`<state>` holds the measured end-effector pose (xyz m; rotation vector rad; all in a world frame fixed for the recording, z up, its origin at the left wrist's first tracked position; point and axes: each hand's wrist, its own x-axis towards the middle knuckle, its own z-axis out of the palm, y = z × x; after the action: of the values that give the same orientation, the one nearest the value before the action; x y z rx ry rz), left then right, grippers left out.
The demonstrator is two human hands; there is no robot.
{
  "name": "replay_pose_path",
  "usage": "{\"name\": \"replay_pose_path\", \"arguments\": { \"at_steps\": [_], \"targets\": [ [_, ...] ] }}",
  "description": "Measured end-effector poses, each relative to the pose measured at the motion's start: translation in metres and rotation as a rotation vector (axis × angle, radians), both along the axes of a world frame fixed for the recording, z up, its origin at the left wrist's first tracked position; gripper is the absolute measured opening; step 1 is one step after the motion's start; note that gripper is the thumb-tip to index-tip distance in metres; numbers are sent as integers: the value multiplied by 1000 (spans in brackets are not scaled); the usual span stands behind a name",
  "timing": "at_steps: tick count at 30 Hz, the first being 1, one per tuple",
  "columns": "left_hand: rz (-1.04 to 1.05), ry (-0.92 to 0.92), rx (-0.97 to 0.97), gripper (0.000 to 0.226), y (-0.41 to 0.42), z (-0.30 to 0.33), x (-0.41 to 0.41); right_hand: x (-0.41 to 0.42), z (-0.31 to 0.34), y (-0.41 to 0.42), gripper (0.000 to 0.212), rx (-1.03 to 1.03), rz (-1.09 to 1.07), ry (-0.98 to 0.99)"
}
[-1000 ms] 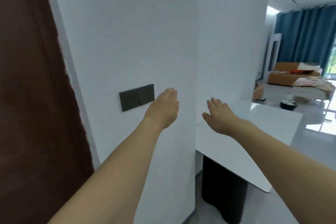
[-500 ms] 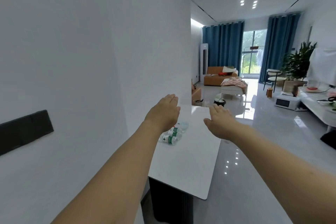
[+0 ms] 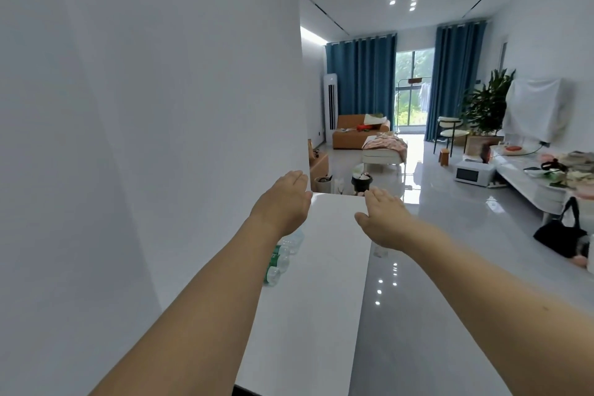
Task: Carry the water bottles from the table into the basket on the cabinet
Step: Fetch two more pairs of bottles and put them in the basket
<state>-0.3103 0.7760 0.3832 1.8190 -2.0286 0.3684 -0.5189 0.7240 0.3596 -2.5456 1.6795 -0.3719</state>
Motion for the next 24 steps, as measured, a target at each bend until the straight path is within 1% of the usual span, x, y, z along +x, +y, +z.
{"name": "replay_pose_path", "arguments": {
  "at_steps": [6, 14, 19, 24],
  "targets": [
    [-25, 33, -14, 45, -104, 14, -2, -6, 23, -93, 53, -28, -32, -21],
    [-74, -2, 26, 49, -240, 8, -46, -51, 15, -213, 62, 14, -76, -27],
    [-101, 16, -23, 47, -331, 4, -94, -99, 14, -305, 63, -14, -92, -36],
    [-104, 15, -30, 48, -422, 15, -141, -150, 25, -398, 64, -29, -111, -20]
  ]
}}
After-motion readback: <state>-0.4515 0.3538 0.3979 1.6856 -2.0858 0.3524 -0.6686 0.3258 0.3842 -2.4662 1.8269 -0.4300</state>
